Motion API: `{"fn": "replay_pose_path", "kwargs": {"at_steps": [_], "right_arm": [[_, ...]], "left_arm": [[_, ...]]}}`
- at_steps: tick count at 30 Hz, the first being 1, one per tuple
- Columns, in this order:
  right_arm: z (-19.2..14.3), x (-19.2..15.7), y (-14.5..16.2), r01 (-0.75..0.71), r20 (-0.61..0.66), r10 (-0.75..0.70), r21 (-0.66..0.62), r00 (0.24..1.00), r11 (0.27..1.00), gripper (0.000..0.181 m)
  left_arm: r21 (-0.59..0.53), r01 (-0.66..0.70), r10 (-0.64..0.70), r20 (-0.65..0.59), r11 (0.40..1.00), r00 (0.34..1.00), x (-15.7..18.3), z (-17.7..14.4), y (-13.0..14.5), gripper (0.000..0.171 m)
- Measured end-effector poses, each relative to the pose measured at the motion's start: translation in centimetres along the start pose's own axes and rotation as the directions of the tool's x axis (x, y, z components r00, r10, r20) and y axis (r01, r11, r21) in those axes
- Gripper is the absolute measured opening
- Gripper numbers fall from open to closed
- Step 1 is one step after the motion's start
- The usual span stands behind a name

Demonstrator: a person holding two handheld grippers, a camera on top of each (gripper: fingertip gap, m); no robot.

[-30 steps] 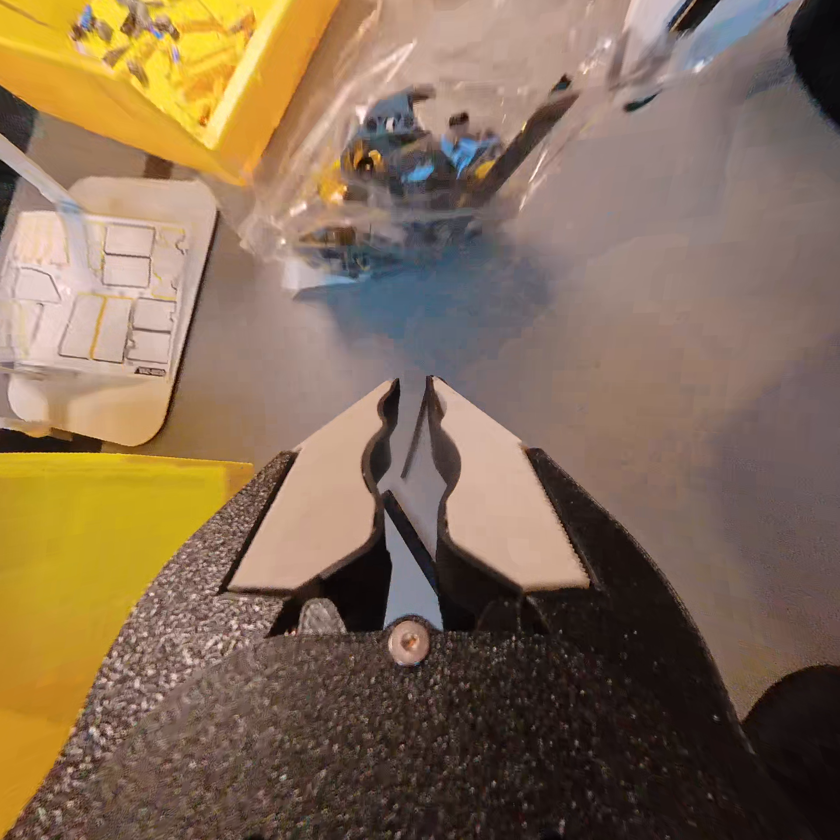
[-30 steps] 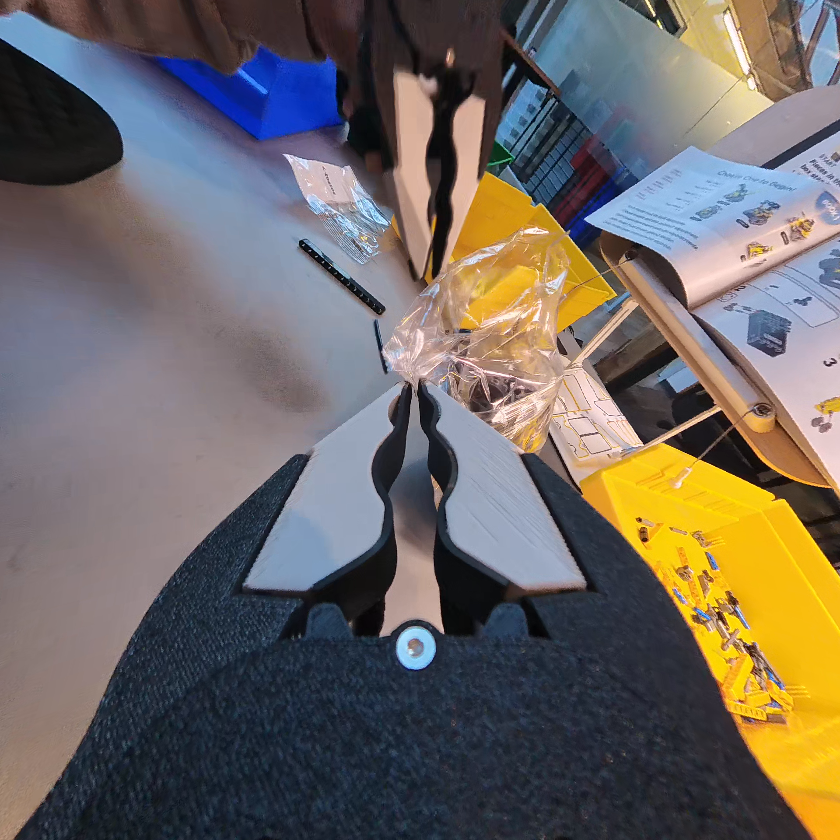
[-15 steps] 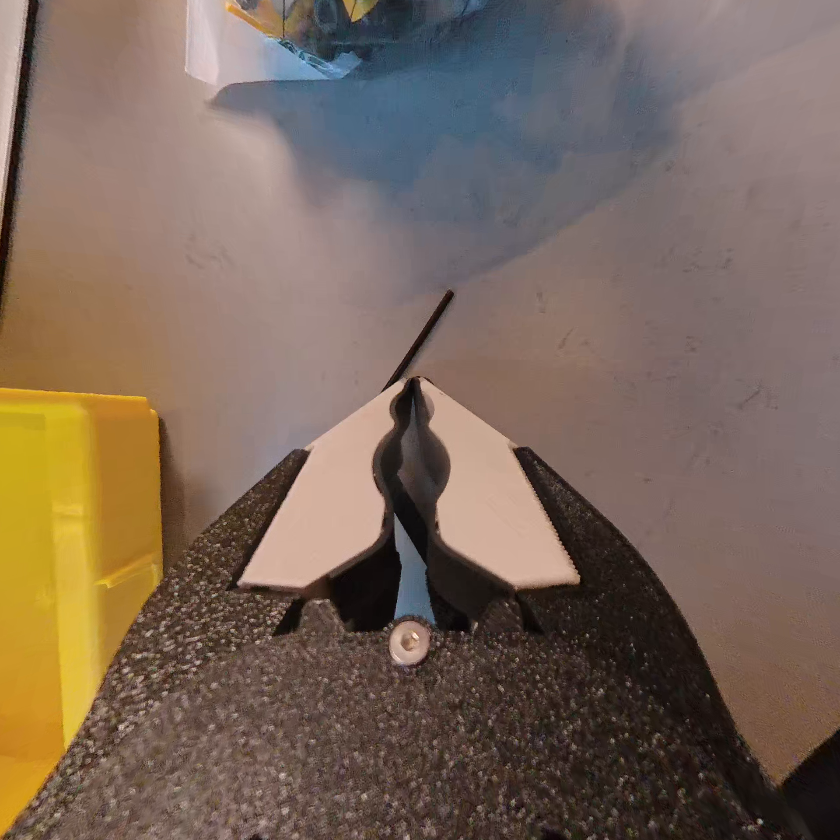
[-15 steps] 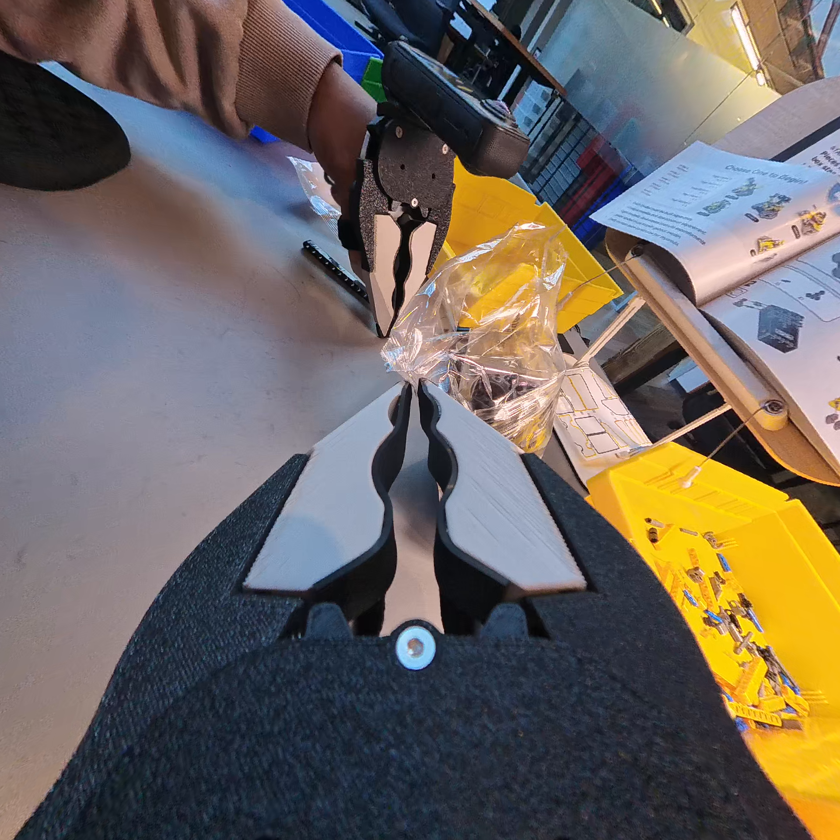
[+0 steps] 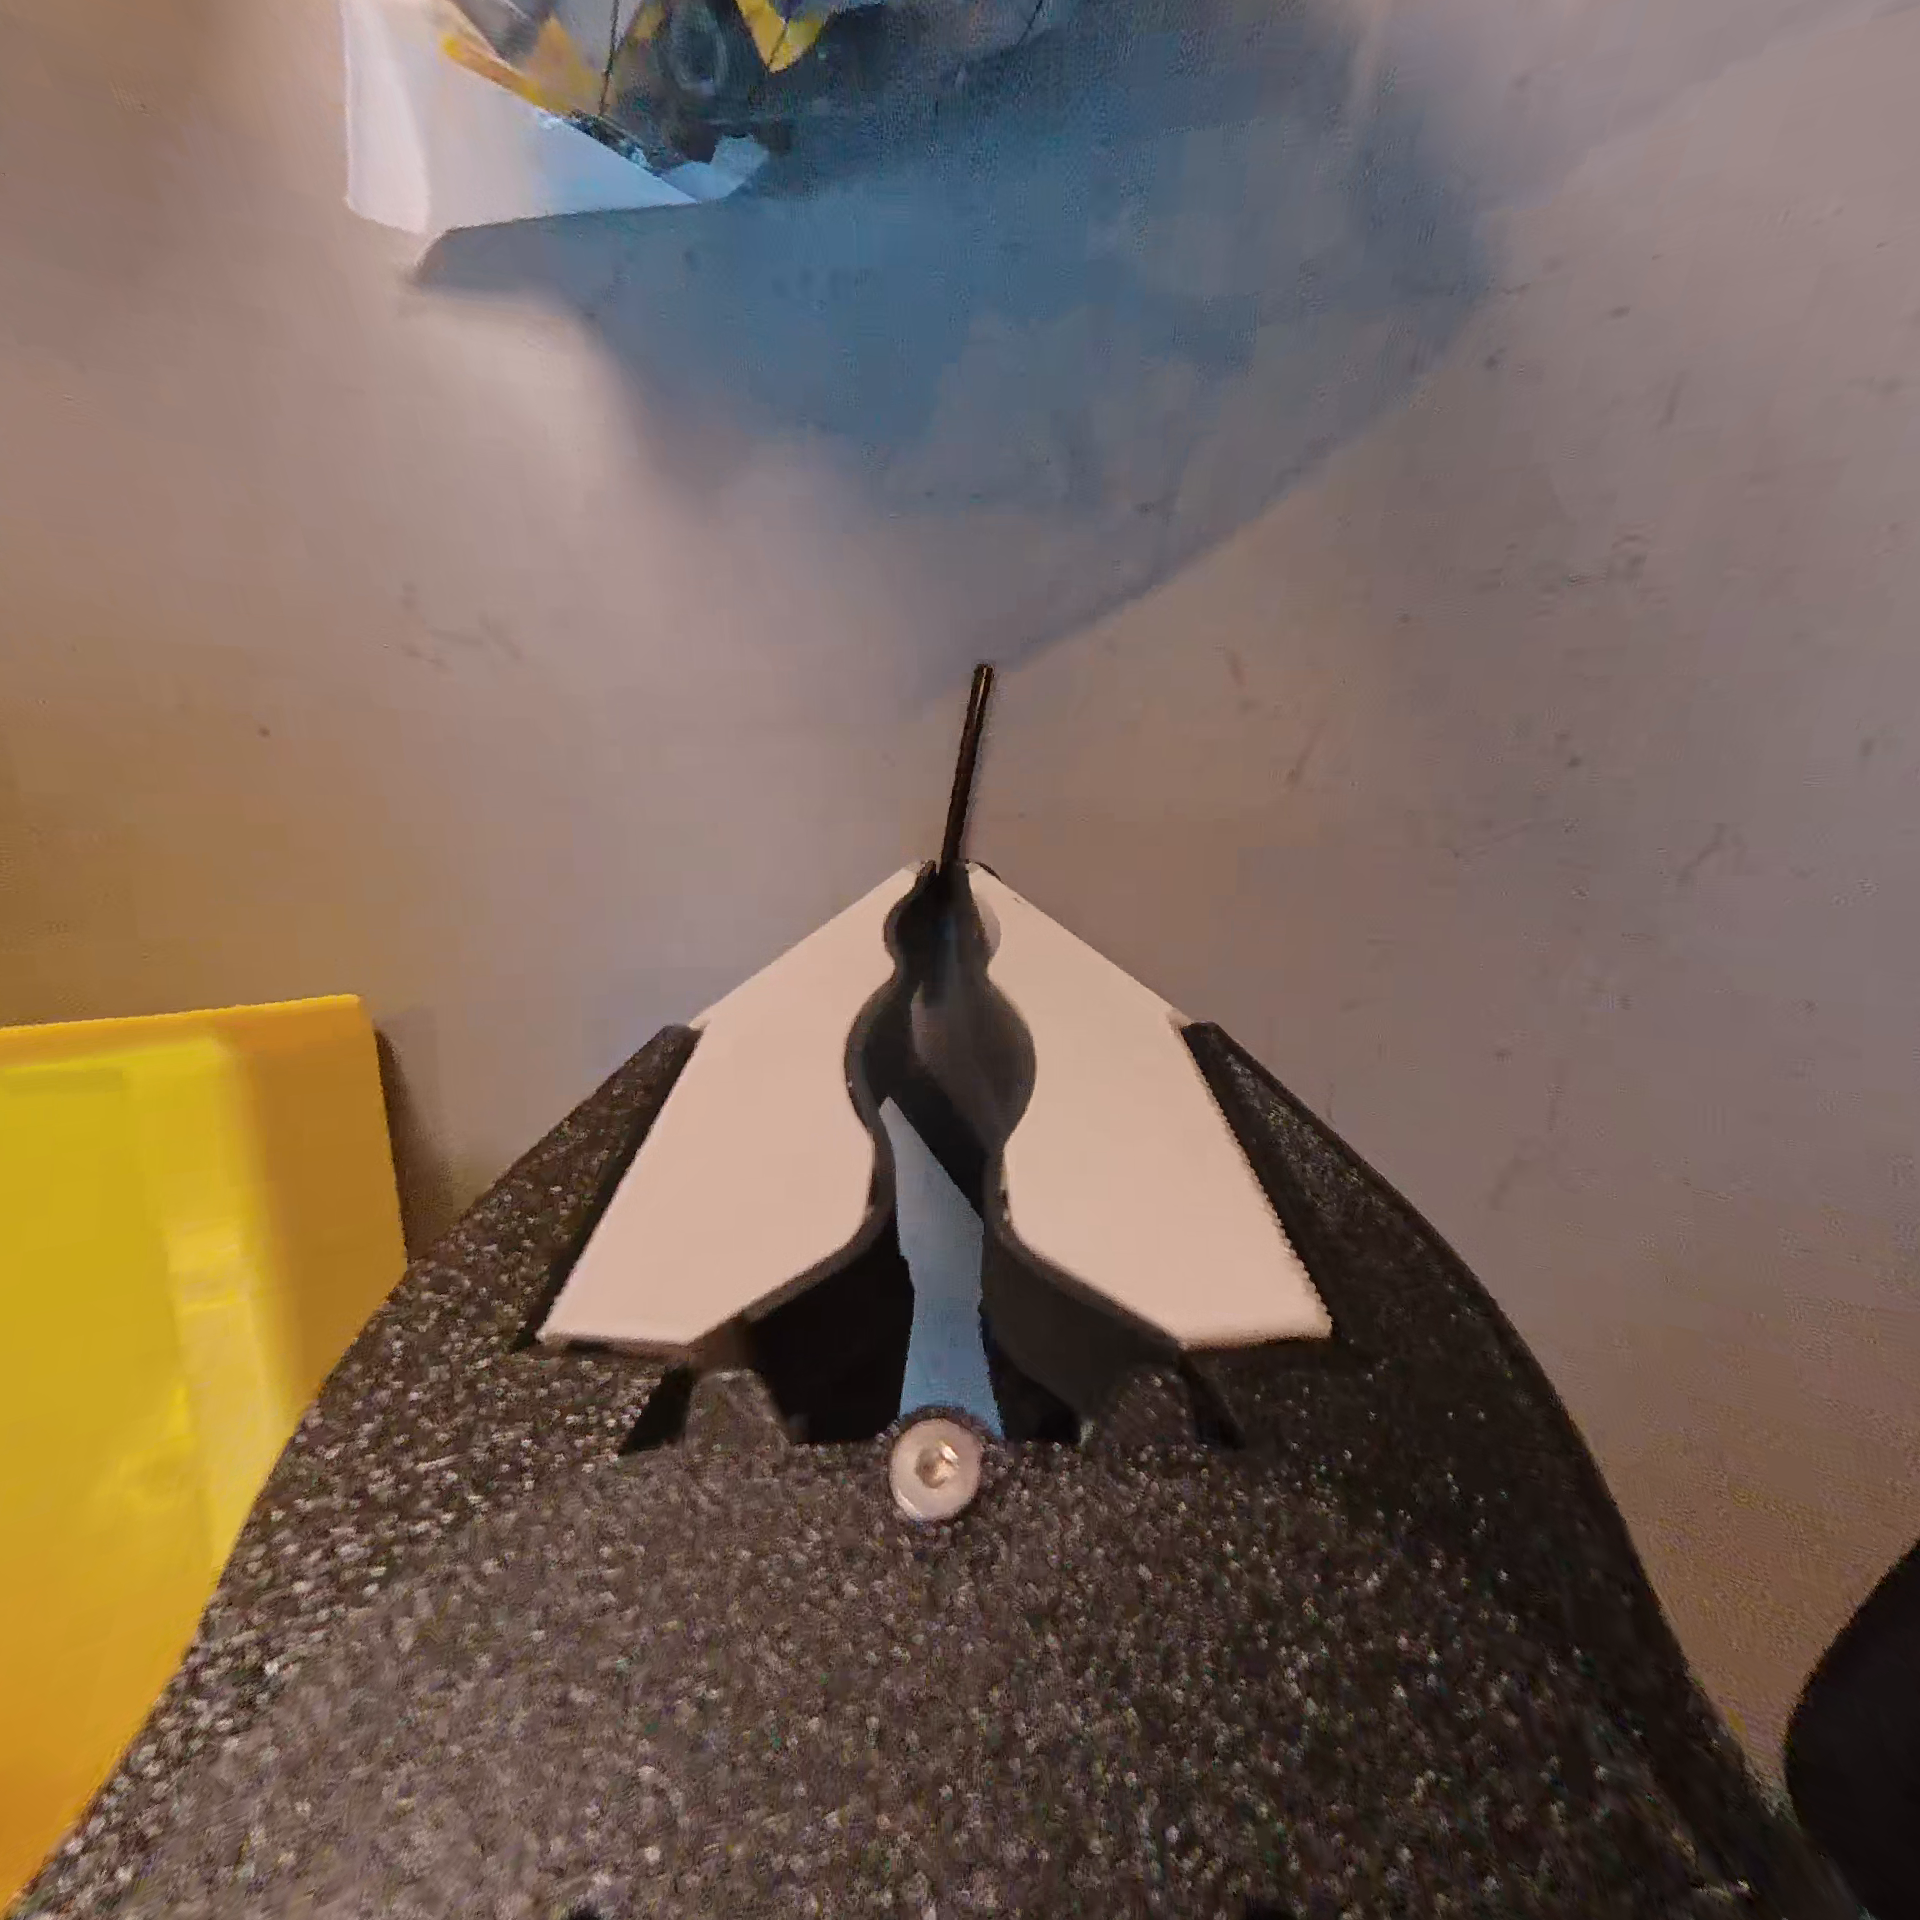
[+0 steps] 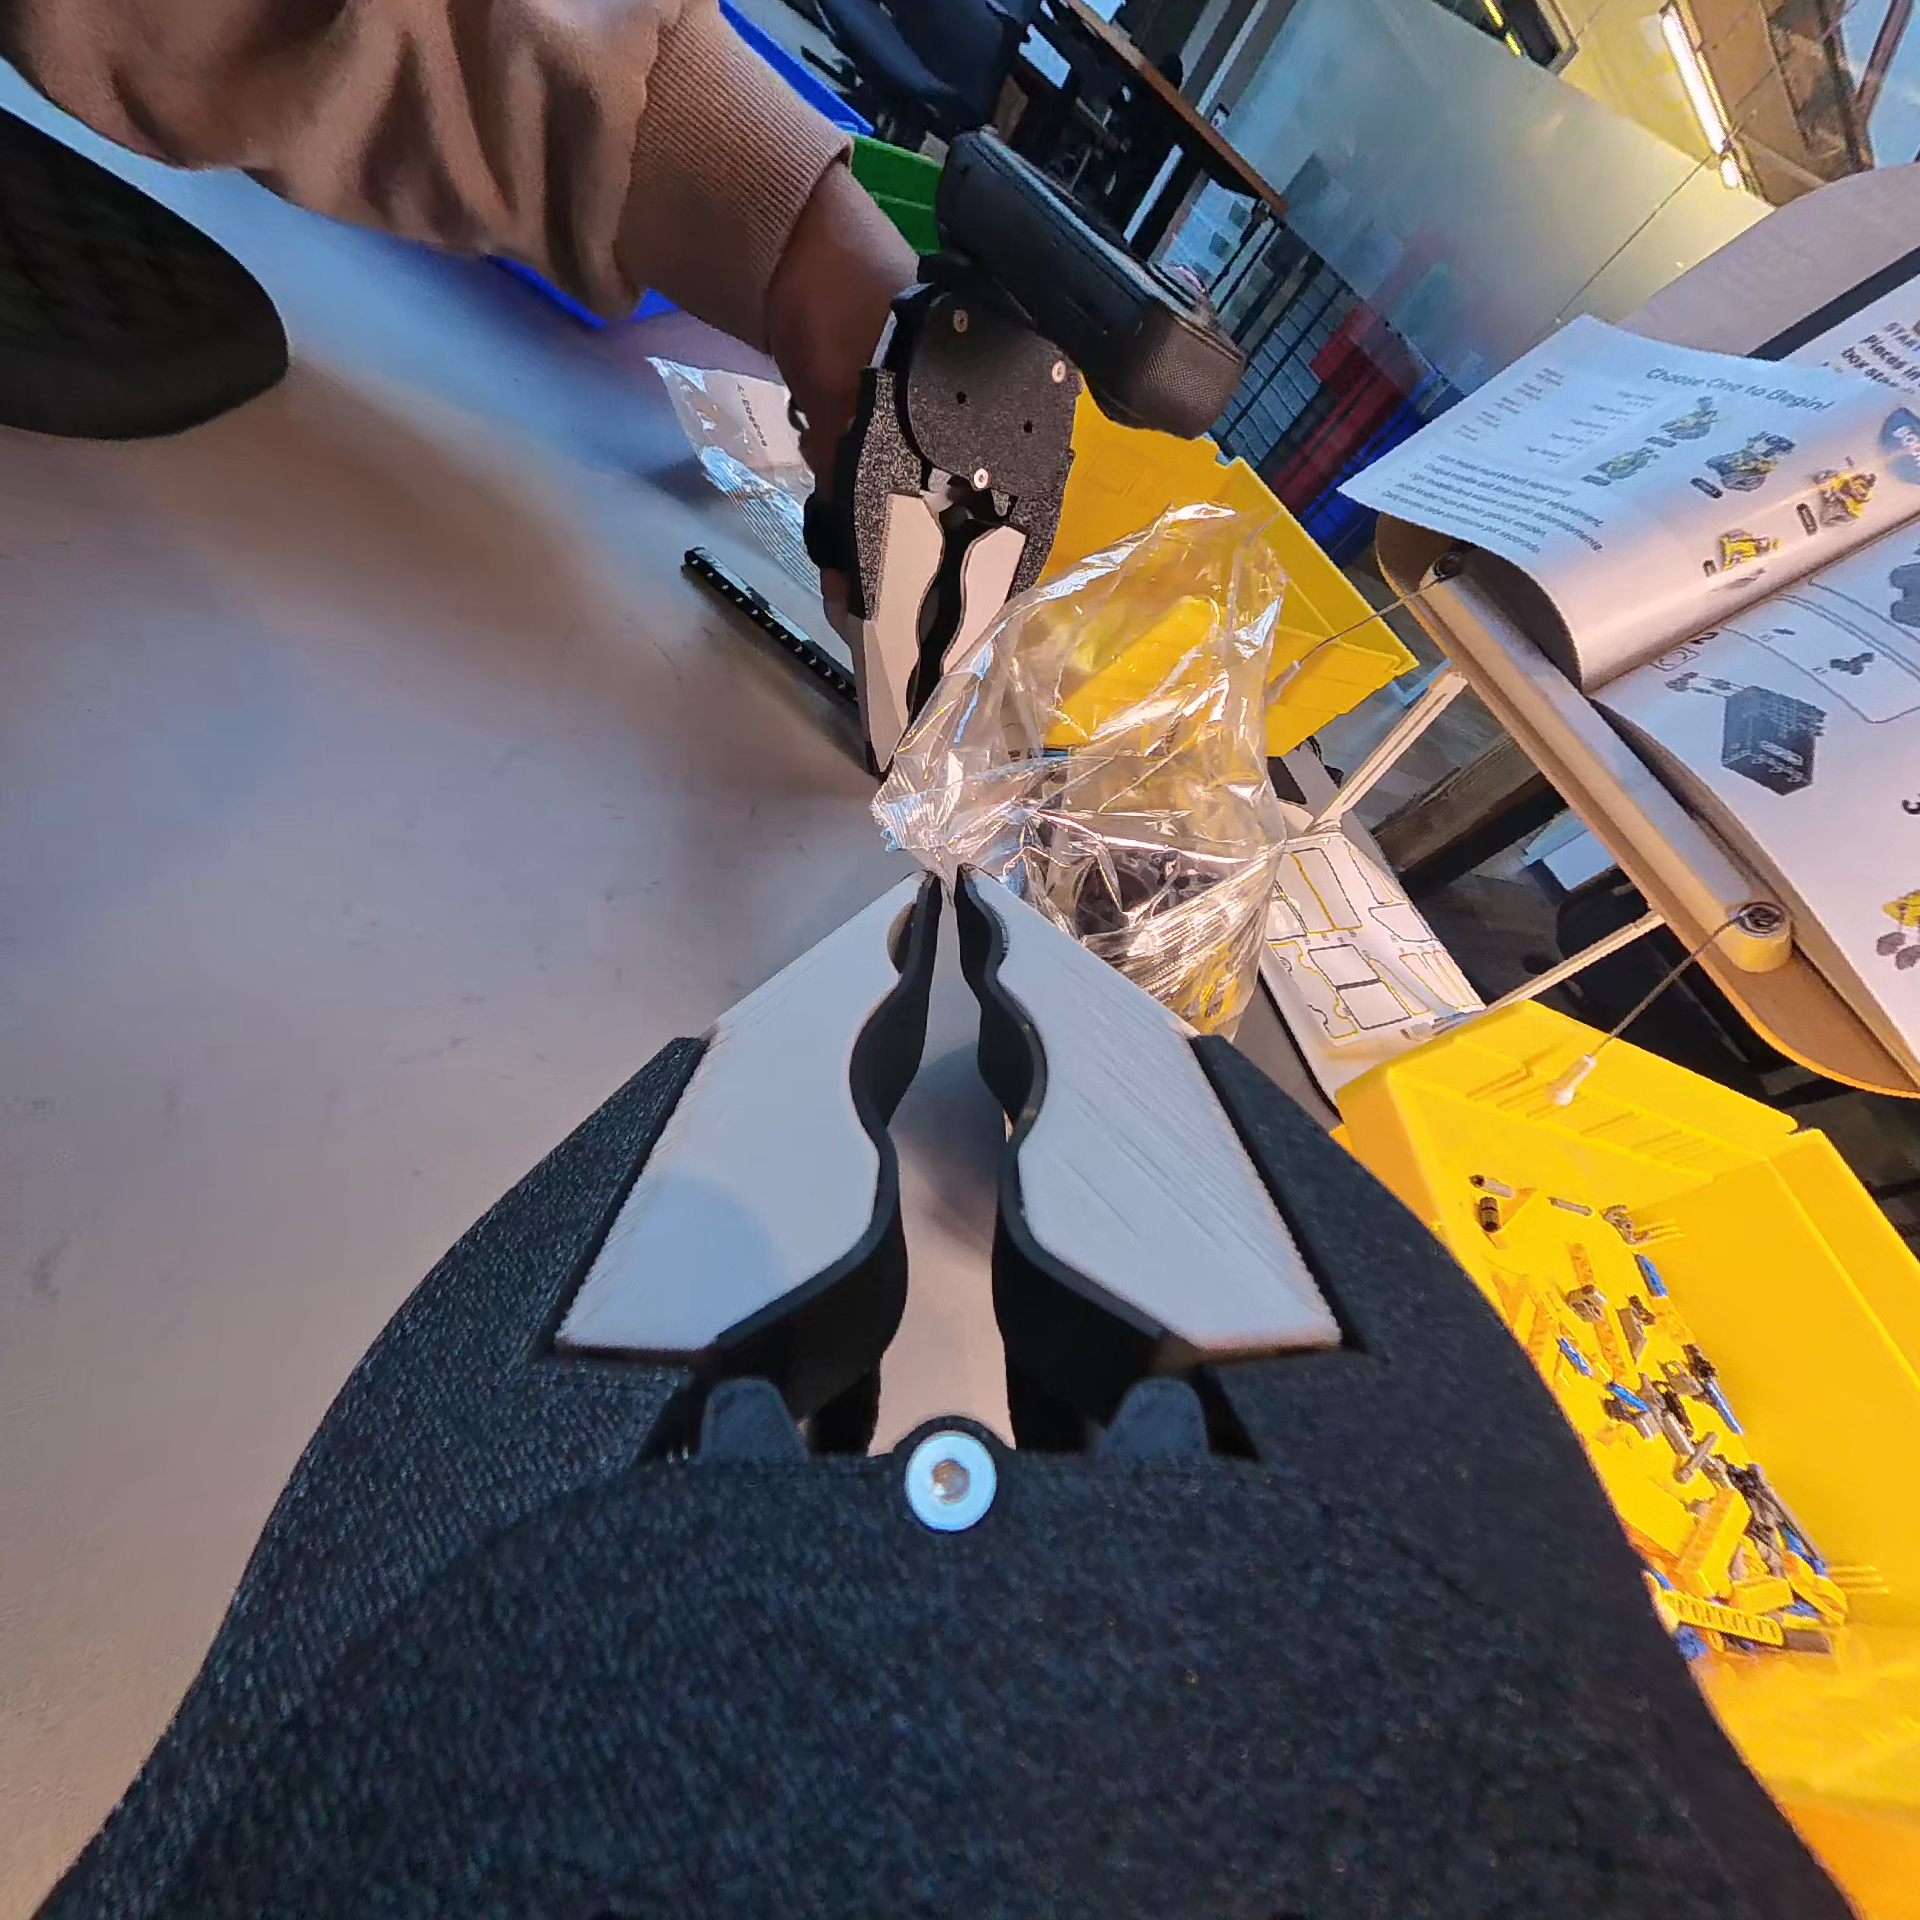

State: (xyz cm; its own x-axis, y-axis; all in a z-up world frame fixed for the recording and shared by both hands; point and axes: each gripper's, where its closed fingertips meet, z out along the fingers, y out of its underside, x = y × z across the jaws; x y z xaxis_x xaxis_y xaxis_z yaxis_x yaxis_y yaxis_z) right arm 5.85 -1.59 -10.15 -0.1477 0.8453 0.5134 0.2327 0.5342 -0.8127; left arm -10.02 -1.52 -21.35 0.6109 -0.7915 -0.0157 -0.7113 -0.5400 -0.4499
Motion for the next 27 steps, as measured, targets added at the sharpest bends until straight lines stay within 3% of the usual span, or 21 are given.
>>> {"fn": "replay_pose_path", "kwargs": {"at_steps": [4,7,11,14,21,27], "right_arm": [[0.0,0.0,0.0,0.000,-0.001,0.000,0.001,1.000,1.000,0.002],[-0.1,0.1,0.0,-0.003,-0.001,0.003,0.005,1.000,1.000,0.002],[0.2,-0.2,0.0,-0.002,0.010,0.002,0.003,1.000,1.000,0.002],[0.1,-0.2,0.0,0.009,0.005,-0.009,-0.004,1.000,1.000,0.002],[0.0,0.0,-0.1,0.005,-0.004,-0.005,-0.003,1.000,1.000,0.002],[0.1,-0.1,0.1,0.004,0.001,-0.004,-0.005,1.000,1.000,0.002]], "left_arm": [[0.051,0.004,-0.004,0.004,0.999,1.000,0.5,-0.7,-1.0,0.000],[0.150,0.013,-0.021,0.048,0.989,0.999,0.4,-3.4,-2.5,0.000],[0.189,0.037,-0.055,0.088,0.981,0.995,-0.1,-5.6,-3.2,0.000],[0.165,0.065,-0.087,0.131,0.984,0.988,-0.7,-4.5,-2.8,0.000],[0.091,0.180,-0.188,0.094,0.980,0.978,-0.1,-0.3,-0.9,0.009],[0.070,0.188,-0.196,0.143,0.980,0.970,0.0,0.1,-0.3,0.002]]}}
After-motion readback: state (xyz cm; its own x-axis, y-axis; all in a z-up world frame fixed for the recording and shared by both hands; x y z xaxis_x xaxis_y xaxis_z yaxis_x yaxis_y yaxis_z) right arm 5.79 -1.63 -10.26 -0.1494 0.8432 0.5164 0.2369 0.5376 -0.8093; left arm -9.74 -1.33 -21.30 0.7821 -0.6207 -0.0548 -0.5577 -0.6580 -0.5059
